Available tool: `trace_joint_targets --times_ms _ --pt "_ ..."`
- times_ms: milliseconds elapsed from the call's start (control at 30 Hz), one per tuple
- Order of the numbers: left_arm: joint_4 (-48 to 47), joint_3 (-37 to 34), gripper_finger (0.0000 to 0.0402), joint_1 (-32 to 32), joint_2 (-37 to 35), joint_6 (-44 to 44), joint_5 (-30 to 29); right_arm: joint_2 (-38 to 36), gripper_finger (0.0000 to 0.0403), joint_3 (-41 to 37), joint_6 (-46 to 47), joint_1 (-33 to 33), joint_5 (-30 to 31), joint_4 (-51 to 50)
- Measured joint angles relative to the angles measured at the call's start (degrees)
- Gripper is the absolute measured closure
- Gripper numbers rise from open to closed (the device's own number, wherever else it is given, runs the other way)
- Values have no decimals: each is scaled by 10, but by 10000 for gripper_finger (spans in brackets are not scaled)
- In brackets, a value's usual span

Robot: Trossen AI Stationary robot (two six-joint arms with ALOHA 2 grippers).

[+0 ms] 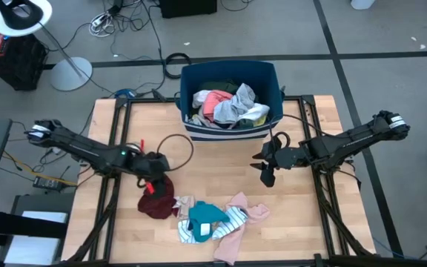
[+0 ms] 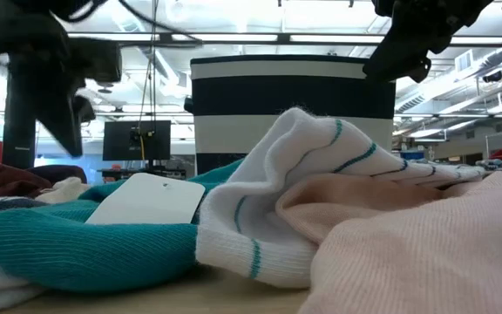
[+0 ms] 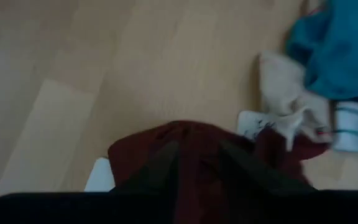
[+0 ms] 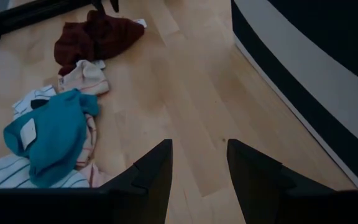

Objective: Sort clothes
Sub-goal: Put the red boxer into the blue laundry bin

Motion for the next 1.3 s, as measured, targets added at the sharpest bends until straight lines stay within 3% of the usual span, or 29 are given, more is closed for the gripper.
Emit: trace_joint_targets --times_ms 433,500,633,733,900,1067,1300 --pt "17 0 289 0 125 -2 26 0 247 0 0 0 -1 0" --pt "26 0 309 0 135 -10 37 0 247 0 0 0 -1 0" --pt "31 1 386 0 138 -10 65 0 249 0 -1 0 -1 0" --pt "3 19 396 0 136 -10 76 0 249 0 -1 0 -1 0" --pt "-143 116 399 0 136 13 61 0 249 0 -1 0 -1 0" --pt "-270 250 400 0 136 48 9 2 249 0 -6 0 0 -1" --pt "-313 429 401 1 136 117 -83 2 250 0 -6 0 0 -1"
